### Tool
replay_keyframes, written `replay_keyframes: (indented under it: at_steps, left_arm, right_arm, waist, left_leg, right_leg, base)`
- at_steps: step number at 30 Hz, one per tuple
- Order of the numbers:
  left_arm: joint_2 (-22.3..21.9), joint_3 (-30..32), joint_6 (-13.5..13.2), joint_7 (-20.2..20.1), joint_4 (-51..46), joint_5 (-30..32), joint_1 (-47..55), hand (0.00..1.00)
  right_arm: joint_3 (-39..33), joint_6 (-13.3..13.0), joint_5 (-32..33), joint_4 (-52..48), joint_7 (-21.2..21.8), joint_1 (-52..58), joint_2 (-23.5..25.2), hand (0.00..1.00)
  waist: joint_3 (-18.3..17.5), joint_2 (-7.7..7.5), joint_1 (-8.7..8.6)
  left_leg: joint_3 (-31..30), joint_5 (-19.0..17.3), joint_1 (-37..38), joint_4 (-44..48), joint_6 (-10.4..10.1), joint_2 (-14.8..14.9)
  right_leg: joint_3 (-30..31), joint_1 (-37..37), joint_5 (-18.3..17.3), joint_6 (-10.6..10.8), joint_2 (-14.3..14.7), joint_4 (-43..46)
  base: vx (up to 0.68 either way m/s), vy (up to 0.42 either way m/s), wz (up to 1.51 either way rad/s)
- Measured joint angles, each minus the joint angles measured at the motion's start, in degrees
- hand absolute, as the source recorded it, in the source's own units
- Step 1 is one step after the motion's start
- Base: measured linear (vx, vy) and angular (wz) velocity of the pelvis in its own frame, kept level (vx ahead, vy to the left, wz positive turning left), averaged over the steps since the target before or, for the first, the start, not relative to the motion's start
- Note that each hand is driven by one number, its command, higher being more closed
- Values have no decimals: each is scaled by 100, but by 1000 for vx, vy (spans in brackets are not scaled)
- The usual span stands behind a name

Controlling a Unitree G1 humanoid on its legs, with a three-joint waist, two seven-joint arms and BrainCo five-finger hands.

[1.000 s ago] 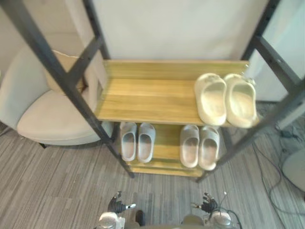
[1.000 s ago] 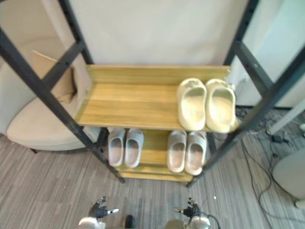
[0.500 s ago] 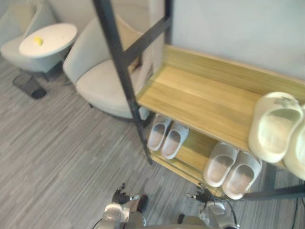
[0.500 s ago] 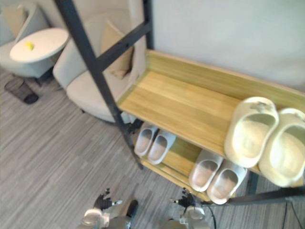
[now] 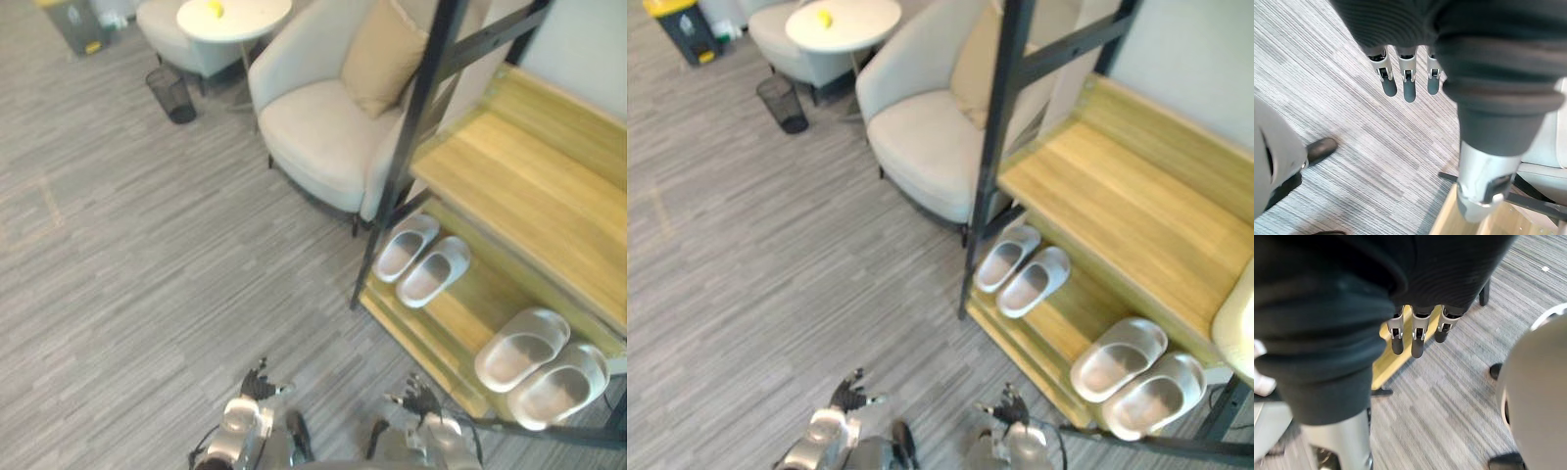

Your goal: Organize the slippers on the shoe rack

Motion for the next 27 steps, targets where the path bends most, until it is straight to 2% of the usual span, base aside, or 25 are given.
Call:
replay_keyframes:
  at_steps: [2,7,9,11,12,13,14,16,17,18,20,22,24,26,27]
  left_arm:
    - [47,40,-4,0,110,51,94,0]
    - [208,225,9,-2,274,50,379,0]
    - [207,289,10,0,330,43,408,0]
    - [189,287,11,-3,331,42,383,0]
    - [165,289,14,-2,333,39,346,0]
    - [159,312,15,3,337,34,305,0]
    - [154,348,14,4,338,31,287,0]
    - [80,510,15,9,388,-83,167,0]
    - [69,510,15,9,389,-88,150,0]
    - [88,513,-2,3,385,-143,140,0]
    - [-157,685,4,2,445,-191,115,0]
    - [-184,795,-1,7,417,-231,129,0]
    - [-187,933,0,26,415,-299,169,0]
    - [-216,1044,4,97,231,-304,182,0]
    - [-273,1192,7,113,46,-329,195,0]
  right_arm:
    - [1,1,-3,183,5,-84,-7,0]
    - [17,1,-6,332,27,-134,48,0]
    - [47,31,-5,356,27,-201,55,0]
    - [64,34,-5,335,37,-217,48,0]
    - [80,31,-4,301,39,-220,52,0]
    - [160,29,-3,295,37,-212,52,0]
    - [218,29,-3,295,37,-216,50,0]
    - [291,27,-2,284,39,-226,49,0]
    - [291,28,-2,283,39,-220,48,0]
    - [297,42,-3,286,44,-200,67,0]
    - [257,71,-3,325,43,-188,33,0]
    - [272,82,-4,328,53,-249,52,0]
    - [284,81,-4,328,68,-264,117,0]
    - [293,83,-2,320,64,-258,175,0]
    - [312,87,2,270,56,-215,174,0]
  waist:
    - [-9,-15,31]
    - [-67,-97,76]
    - [-75,-107,91]
    - [-73,-109,62]
    - [-62,-80,33]
    - [-50,-70,-9]
    - [-49,-82,-2]
    - [-65,-159,-4]
    - [-67,-180,-13]
    - [-89,-414,-21]
    - [-77,-297,-2]
    - [-93,-192,25]
    - [-107,-189,36]
    - [-93,-206,99]
    - [-89,-215,209]
  left_leg:
    - [-125,194,145,-319,30,-43]
    - [-389,571,410,-977,41,-161]
    - [-595,667,510,-1188,19,-207]
    - [-867,681,536,-1231,46,-196]
    - [-1117,706,560,-1226,69,-117]
    - [-1393,716,559,-1222,58,-15]
    - [-1493,716,548,-1222,58,12]
    - [-2048,715,394,-1175,56,41]
    - [-2130,718,346,-1141,44,14]
    - [-2396,700,179,-1017,-46,-212]
    - [-2559,661,32,-709,-319,-191]
    - [-2750,394,-182,-287,-466,-146]
    - [-2833,144,-283,102,-559,-66]
    - [-2597,-226,-766,1240,-671,-52]
    - [-2204,-350,-1075,2032,-692,15]
  right_leg:
    - [55,-13,110,-4,12,19]
    - [262,147,87,36,66,-135]
    - [259,177,5,143,28,21]
    - [508,9,-12,106,21,571]
    - [919,-224,-130,-37,170,983]
    - [1353,-255,-371,-65,517,866]
    - [1476,-308,-422,-44,627,837]
    - [2028,-669,-442,-16,1029,614]
    - [2122,-692,-441,-19,1055,491]
    - [2325,-656,-390,-80,953,44]
    - [1856,-657,-618,-129,882,115]
    - [1516,-455,-629,-181,925,25]
    - [1320,-159,-572,-279,1029,-148]
    - [1171,159,-496,-346,1157,-427]
    - [1093,346,-480,-370,1220,-541]
  base:
    - [-26,65,37]
    - [-7,-23,24]
    - [-5,-61,46]
    - [12,-76,63]
    - [25,-108,96]
    - [25,-126,99]
    - [26,-156,109]
    - [36,-172,115]
    - [36,-206,139]
    - [20,-190,135]
    - [141,-198,119]
    - [221,-172,72]
    - [251,-147,65]
    - [250,-82,65]
    - [196,-57,36]
